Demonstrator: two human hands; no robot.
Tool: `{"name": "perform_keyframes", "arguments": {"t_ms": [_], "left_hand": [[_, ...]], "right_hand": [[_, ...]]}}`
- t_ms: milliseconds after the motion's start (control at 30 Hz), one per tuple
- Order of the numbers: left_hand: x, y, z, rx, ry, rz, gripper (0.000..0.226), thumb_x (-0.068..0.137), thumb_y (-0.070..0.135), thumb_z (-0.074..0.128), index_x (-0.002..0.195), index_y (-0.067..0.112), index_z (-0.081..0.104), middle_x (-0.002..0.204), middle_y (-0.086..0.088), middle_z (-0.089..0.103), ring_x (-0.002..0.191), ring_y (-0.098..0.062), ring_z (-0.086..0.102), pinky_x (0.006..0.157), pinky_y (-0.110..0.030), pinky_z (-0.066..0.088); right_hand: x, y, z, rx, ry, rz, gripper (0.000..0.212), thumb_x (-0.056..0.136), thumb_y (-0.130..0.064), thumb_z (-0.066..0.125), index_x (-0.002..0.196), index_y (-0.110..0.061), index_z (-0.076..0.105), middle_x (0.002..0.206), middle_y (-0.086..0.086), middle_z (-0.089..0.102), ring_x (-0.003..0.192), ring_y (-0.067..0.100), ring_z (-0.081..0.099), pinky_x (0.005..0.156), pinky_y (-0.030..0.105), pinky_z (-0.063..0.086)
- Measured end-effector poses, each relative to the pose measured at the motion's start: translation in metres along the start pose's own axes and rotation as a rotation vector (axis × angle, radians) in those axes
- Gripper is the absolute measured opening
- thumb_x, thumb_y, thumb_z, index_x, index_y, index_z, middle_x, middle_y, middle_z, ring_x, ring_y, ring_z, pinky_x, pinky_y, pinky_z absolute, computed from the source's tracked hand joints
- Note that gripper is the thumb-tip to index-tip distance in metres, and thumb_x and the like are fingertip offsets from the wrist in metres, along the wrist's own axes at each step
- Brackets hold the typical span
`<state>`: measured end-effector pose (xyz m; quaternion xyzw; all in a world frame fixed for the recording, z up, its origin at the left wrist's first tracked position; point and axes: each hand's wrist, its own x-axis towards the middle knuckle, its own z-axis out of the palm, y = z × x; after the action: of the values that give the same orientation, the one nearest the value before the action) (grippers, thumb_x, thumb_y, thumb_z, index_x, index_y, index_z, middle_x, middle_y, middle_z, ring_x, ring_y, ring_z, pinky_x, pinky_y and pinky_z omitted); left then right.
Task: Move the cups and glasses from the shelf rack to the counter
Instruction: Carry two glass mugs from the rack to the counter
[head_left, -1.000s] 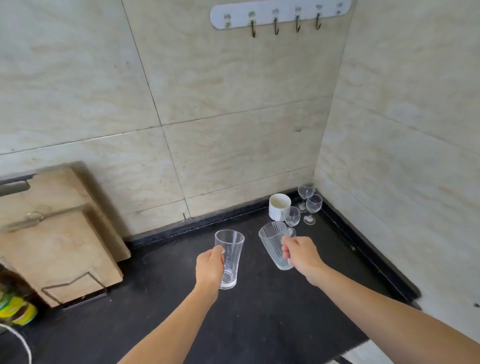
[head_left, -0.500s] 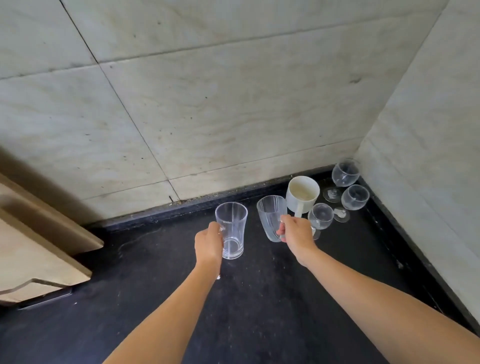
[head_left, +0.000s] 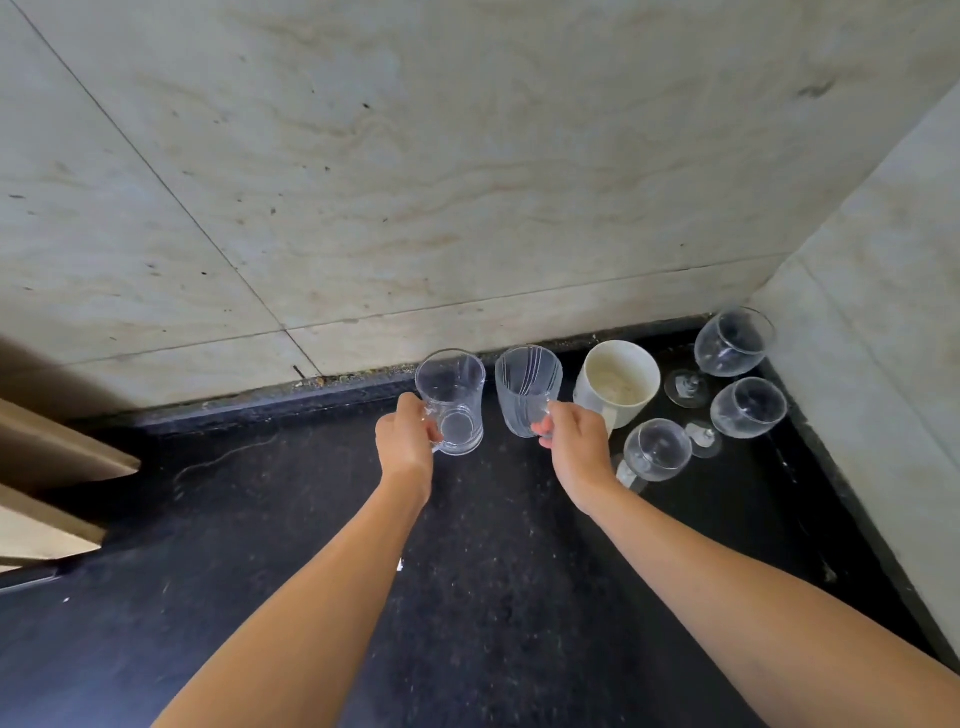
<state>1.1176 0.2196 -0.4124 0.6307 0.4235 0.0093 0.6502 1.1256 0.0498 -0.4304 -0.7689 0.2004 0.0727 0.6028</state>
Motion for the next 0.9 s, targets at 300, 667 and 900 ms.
{"name": "perform_keyframes", "arguments": {"t_ms": [300,667,900], "left_hand": [[0.006,-0.011,0.002,0.050,-0.036,0.080,0.035,0.085,0.018,0.041,0.050,0.016,0.040,0.064,-0.010,0.051,0.064,-0.021,0.044,0.060,-0.024,0.033],[-0.057,-0.029,-0.103,0.907,-0.194,0.230,0.017,0.084,0.031,0.054,0.093,0.017,0.058,0.090,0.000,0.065,0.085,-0.023,0.059,0.067,-0.032,0.046],[-0.142,-0.065,-0.230,1.241,-0.133,0.225,0.023,0.086,0.033,0.048,0.103,0.019,0.055,0.106,-0.002,0.064,0.092,-0.028,0.058,0.070,-0.033,0.040]], "right_hand": [[-0.002,0.011,-0.003,-0.234,-0.018,-0.100,0.034,0.102,-0.028,0.038,0.087,-0.008,0.062,0.086,0.005,0.063,0.079,0.016,0.055,0.070,0.033,0.040],[-0.084,-0.002,-0.004,-0.812,-0.423,-0.070,0.029,0.087,-0.026,0.050,0.063,-0.010,0.046,0.065,0.011,0.055,0.064,0.031,0.054,0.055,0.034,0.037],[-0.181,-0.038,0.054,-1.073,-0.749,-0.457,0.026,0.090,-0.031,0.049,0.098,-0.013,0.065,0.093,0.005,0.070,0.087,0.031,0.064,0.071,0.036,0.049]]}}
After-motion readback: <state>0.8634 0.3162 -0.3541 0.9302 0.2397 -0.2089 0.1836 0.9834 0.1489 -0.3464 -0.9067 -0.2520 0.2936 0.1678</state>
